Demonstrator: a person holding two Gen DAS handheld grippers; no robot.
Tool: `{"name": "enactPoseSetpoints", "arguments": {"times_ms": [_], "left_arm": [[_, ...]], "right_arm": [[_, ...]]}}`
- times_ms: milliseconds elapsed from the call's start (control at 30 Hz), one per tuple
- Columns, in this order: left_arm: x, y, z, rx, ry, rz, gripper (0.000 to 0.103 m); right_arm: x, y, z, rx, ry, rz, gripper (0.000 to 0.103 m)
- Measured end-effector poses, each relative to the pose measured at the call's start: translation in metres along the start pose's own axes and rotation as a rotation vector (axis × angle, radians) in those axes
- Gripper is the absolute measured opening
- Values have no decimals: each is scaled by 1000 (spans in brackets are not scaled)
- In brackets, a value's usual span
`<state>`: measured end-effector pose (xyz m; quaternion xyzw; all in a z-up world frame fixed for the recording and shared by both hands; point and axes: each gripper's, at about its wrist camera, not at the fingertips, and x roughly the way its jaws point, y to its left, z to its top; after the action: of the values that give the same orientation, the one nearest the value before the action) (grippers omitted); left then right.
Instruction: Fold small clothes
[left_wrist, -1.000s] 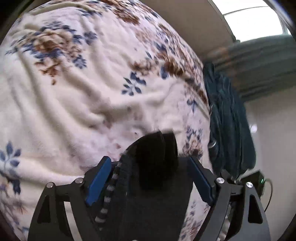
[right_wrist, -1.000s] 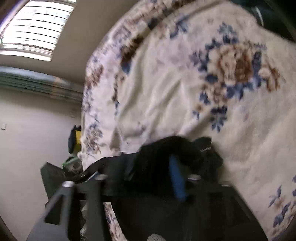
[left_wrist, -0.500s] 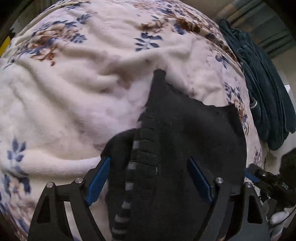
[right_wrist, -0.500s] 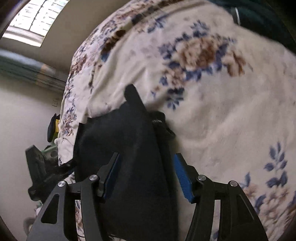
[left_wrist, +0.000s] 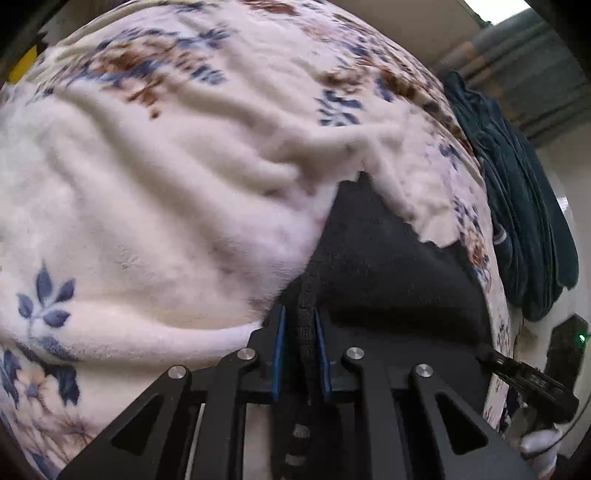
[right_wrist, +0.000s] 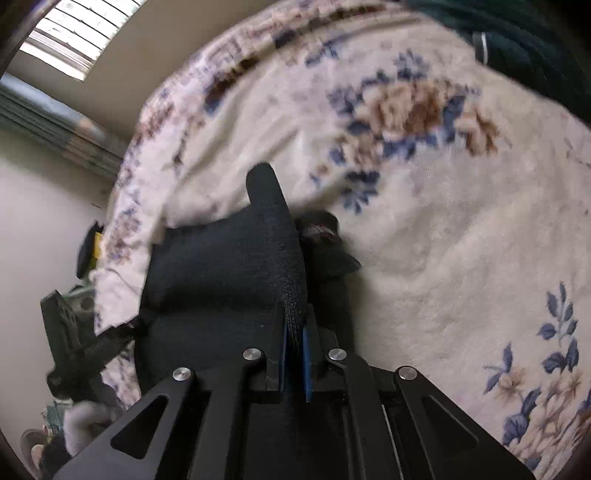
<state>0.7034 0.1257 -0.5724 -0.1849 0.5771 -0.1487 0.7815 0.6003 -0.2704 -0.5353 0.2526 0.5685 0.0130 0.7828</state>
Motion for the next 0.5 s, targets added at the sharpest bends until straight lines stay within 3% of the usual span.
{"name": "enactPoseSetpoints", "arguments": {"times_ms": [67, 100, 167, 200, 233, 267, 333, 400, 500], "left_arm": [[-10, -5, 2, -2, 16, -17, 15], [-17, -5, 2, -24, 38, -33, 21], [-30, -6, -1, -37, 43, -55, 45], [-43, -6, -7, -51, 24, -76, 65], [-57, -4, -18, -77, 4, -118, 72], [-64, -4, -26, -104, -10, -150, 72], [-77, 0, -57, -190, -16, -247, 73], [-82, 3, -103, -297, -14, -328, 73], [-68, 6, -163, -454, 8, -384, 73]], "right_arm": [[6, 0, 3, -12, 34, -8, 7], [4, -1, 6, 1, 52, 9, 7], [-4, -10, 9, 50, 75, 69, 10], [-12, -15, 9, 62, 82, 100, 12], [-18, -17, 9, 58, 82, 116, 26], [-25, -20, 8, 49, 81, 134, 55], [-37, -30, 6, 43, 80, 189, 83], [-42, -39, 3, 46, 112, 233, 83], [-45, -53, -3, 63, 154, 278, 83]]}}
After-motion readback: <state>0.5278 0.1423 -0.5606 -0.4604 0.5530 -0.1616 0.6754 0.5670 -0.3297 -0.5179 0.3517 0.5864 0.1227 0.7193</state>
